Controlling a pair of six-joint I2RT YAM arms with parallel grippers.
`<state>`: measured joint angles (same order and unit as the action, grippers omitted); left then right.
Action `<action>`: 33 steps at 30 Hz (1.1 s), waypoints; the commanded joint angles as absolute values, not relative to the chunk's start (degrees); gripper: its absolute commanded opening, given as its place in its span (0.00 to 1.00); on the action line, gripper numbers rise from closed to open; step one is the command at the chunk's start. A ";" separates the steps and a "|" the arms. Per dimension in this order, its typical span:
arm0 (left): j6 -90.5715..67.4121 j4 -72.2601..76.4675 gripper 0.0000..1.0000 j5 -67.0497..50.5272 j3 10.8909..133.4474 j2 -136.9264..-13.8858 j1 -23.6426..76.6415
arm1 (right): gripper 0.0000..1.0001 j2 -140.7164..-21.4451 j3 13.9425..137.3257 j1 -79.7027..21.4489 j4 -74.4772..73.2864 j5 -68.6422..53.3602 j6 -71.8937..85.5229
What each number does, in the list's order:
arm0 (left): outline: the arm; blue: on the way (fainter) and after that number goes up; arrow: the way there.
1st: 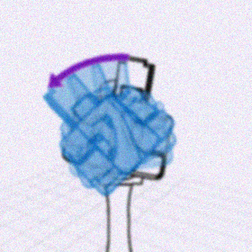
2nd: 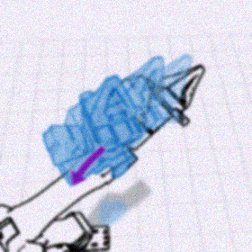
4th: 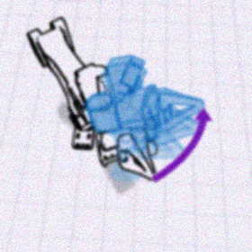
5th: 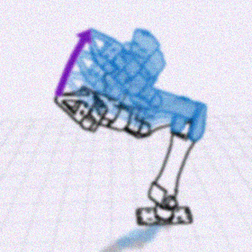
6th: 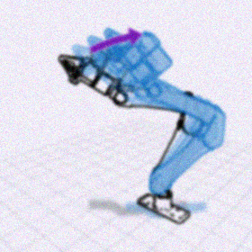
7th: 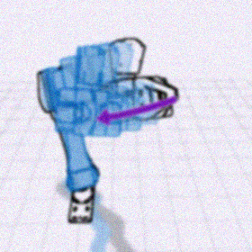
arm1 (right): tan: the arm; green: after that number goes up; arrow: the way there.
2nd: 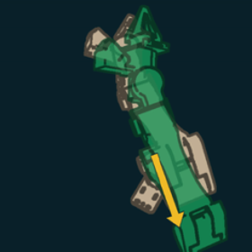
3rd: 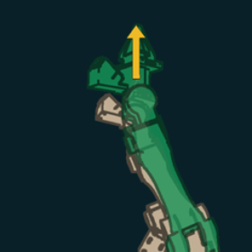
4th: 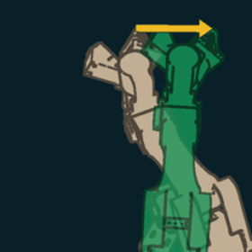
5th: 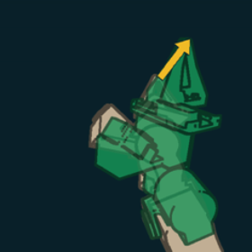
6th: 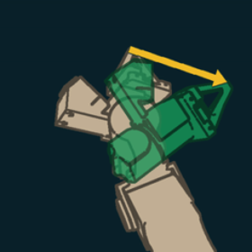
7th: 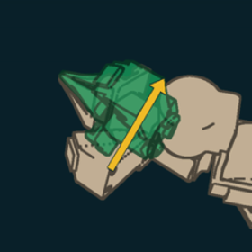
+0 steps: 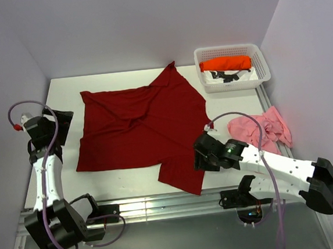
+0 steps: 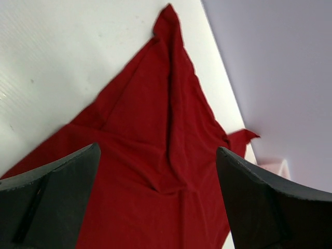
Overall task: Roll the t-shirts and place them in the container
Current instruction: Flatten the tshirt
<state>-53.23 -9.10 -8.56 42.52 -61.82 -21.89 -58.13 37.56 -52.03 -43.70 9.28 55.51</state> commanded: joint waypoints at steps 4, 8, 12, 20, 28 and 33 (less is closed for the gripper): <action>-53.53 -12.72 0.99 -13.28 38.58 -55.46 -21.80 | 0.60 -51.25 31.56 -55.80 -46.24 4.84 62.84; -52.56 -16.34 1.00 -12.39 38.41 -55.63 -21.80 | 0.59 -49.66 26.64 -58.35 -42.81 2.99 66.78; -51.86 -17.49 0.99 -13.27 38.41 -56.07 -21.80 | 0.57 -50.53 24.96 -62.92 -41.05 4.04 70.83; -51.42 -19.16 1.00 -12.92 38.93 -55.11 -21.88 | 0.55 -55.01 26.01 -68.29 -37.88 5.09 73.47; -51.06 -22.94 1.00 -12.13 41.05 -54.06 -21.80 | 0.45 -60.82 24.52 -70.75 -35.33 5.44 75.06; -51.68 -23.64 1.00 -13.71 39.46 -52.65 -21.80 | 0.10 -58.54 25.93 -70.75 -38.06 8.79 75.76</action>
